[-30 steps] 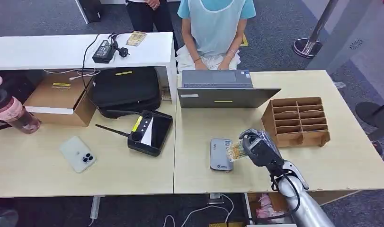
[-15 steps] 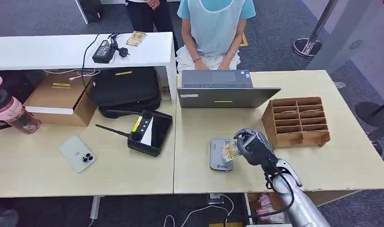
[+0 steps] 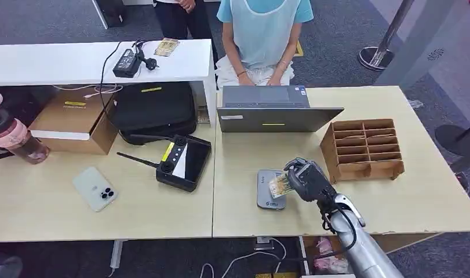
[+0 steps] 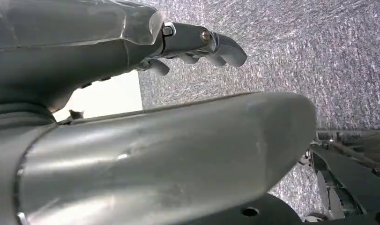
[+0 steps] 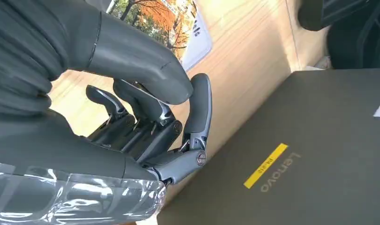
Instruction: Pass the card to the sensor for recognition and then transmit it.
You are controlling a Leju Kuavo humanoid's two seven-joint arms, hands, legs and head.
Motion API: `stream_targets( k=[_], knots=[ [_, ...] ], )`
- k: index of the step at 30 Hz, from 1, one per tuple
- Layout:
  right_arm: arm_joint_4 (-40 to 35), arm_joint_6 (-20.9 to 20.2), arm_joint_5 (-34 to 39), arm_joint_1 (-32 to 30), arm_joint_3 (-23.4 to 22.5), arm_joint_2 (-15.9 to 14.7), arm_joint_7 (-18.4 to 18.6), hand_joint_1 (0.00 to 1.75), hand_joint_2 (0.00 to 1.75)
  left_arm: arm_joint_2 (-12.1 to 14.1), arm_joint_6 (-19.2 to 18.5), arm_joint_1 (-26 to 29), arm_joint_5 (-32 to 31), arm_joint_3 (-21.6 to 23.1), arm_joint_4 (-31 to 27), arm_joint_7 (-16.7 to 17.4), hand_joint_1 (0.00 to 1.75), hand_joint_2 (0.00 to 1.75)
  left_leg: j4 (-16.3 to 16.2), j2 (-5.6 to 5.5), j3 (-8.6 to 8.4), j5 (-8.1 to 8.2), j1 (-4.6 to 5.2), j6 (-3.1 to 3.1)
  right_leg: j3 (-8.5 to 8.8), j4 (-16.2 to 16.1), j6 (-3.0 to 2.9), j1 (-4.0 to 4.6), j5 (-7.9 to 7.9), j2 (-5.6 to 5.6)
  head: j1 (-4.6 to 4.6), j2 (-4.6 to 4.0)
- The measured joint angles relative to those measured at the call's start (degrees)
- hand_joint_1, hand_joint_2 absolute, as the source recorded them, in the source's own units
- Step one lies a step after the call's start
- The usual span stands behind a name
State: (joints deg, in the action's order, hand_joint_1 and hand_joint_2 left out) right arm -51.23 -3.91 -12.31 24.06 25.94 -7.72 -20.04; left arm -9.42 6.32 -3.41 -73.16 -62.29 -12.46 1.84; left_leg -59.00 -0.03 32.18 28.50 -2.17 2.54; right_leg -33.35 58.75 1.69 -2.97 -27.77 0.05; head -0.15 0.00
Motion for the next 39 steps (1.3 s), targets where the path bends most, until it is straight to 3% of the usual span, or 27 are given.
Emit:
stream_targets(
  k=[19, 27, 39],
  knots=[
    [2.1, 1.8, -0.3, -0.1, 0.0, 0.0, -0.3, 1.75, 1.75, 0.0, -0.1, 0.0, -0.9, 0.0, 0.0, -0.6, 0.00, 0.00, 0.0, 0.00, -0.01, 0.00, 0.00, 0.00, 0.00, 0.0, 0.00, 0.00, 0.00, 0.01, -0.02, 0.00],
    [5.2, 5.5, -4.8, 0.7, 0.0, 0.8, 1.5, 1.75, 1.75, 0.0, -0.3, 0.0, -1.7, 0.2, 0.0, -0.6, 0.00, 0.00, 0.0, 0.00, -0.01, 0.00, 0.00, 0.00, 0.00, 0.0, 0.00, 0.00, 0.00, 0.01, -0.02, 0.00],
    [8.9, 5.7, -6.2, 1.8, 0.0, 1.6, 1.9, 1.75, 1.75, 0.1, -0.5, 0.0, -2.1, 0.6, 0.0, -0.7, 0.00, 0.00, 0.0, 0.00, -0.01, 0.00, 0.00, 0.00, 0.00, 0.0, 0.00, 0.00, 0.00, 0.00, 0.00, 0.00]
  ],
)
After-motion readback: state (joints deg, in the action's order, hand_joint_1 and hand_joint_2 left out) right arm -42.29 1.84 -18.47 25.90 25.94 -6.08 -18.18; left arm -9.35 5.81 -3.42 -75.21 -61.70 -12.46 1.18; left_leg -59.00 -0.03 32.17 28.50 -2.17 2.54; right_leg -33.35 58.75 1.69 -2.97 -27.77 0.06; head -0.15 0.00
